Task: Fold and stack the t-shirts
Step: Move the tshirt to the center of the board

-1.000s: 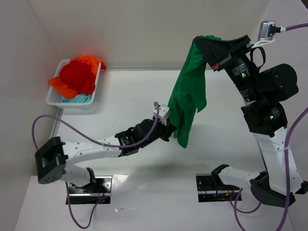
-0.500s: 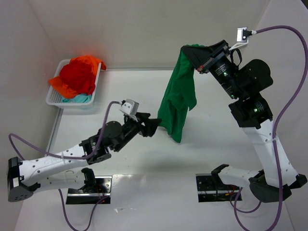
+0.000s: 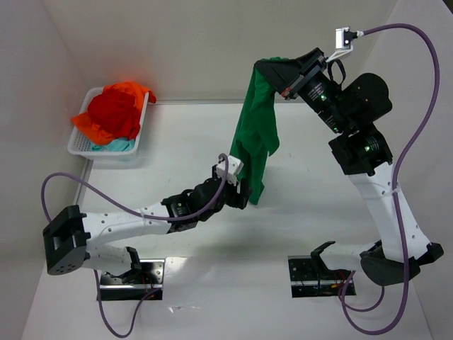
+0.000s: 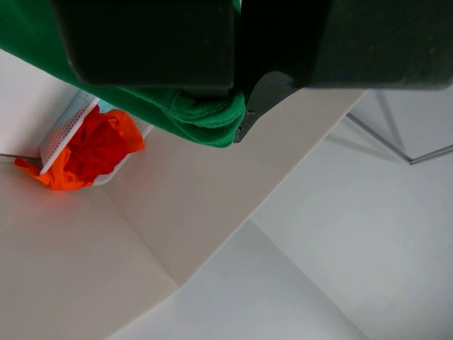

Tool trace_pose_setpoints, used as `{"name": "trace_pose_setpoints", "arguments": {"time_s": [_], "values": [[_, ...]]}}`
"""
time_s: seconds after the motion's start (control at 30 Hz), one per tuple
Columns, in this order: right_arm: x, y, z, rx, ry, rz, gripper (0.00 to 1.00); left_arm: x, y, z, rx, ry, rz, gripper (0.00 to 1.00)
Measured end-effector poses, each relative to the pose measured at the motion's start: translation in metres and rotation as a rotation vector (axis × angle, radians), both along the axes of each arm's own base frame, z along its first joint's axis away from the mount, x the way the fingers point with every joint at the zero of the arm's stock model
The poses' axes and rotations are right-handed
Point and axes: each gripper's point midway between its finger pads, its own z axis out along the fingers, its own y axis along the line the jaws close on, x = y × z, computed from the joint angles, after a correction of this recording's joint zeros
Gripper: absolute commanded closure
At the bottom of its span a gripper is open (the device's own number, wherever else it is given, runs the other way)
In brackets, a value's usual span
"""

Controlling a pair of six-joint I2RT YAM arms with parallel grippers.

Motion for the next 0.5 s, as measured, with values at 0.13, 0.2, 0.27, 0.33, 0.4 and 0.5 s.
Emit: {"name": "trace_pose_setpoints", "arguments": {"time_s": [0.13, 0.2, 0.27, 0.33, 0.4, 0.5], "values": [[-0.005, 0.002, 0.004, 0.008, -0.009, 0.026, 1.0, 0.012, -0.008, -0.001, 0.007, -0.018, 0.035, 0.29], [-0.007, 0.002, 0.006, 0.013, -0.01, 0.035, 1.0, 0.017, -0.013, -0.001, 0.004, -0.03, 0.048, 0.36], [-0.01, 0.003, 0.007, 0.015, -0.012, 0.047, 1.0, 0.024, -0.014, -0.005, -0.004, -0.03, 0.086, 0.38], [-0.012, 0.003, 0.008, 0.016, -0.015, 0.056, 1.0, 0.03, -0.011, -0.009, -0.007, -0.027, 0.137, 0.38], [-0.015, 0.002, 0.01, 0.018, -0.019, 0.061, 1.0, 0.035, -0.006, -0.013, -0.01, -0.024, 0.193, 0.39], [-0.021, 0.001, 0.013, 0.021, -0.029, 0.066, 1.0, 0.042, 0.002, -0.017, -0.014, -0.02, 0.266, 0.42]]}}
